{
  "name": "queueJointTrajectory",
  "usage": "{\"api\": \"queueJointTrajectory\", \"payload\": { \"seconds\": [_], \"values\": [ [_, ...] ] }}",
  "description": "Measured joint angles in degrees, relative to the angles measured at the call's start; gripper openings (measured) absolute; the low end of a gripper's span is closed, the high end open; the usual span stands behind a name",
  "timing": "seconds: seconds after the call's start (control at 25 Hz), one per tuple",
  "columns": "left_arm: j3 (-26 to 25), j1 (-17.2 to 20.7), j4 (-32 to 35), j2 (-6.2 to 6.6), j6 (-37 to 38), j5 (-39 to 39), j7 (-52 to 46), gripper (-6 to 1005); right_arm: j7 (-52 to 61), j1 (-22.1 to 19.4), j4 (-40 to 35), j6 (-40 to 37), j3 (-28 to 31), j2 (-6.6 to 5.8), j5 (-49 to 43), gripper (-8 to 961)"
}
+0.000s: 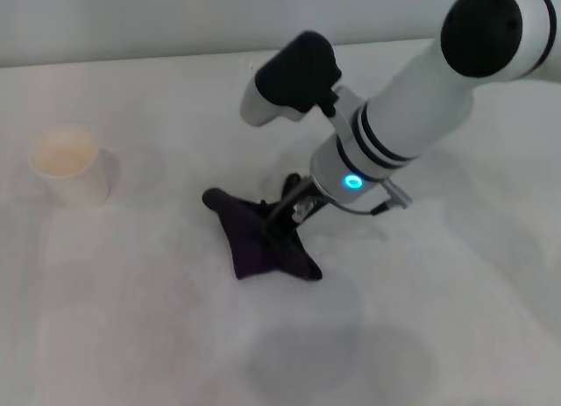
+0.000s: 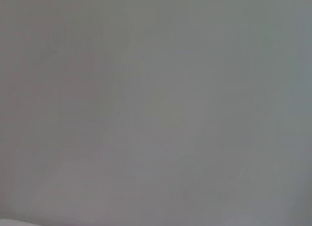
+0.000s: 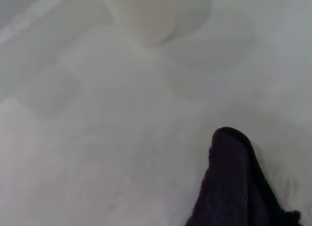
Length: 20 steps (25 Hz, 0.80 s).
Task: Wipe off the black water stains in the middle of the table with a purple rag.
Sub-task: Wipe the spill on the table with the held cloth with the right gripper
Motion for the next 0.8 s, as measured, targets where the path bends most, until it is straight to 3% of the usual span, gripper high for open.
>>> {"api": "queueJointTrajectory", "payload": {
  "seconds": [0.4, 0.8],
  "values": [
    [0.0, -0.05, 0.01, 0.17, 0.0, -0.01, -0.01, 848, -0.12, -0.13, 1.45, 4.41, -0.23, -0.03, 1.92, 108],
    [0.0, 0.12, 0.82, 0.35, 0.0, -0.01, 0.26, 848, 0.97, -0.41, 4.54, -5.59, 3.29, -0.44, -3.51, 105]
  ]
}}
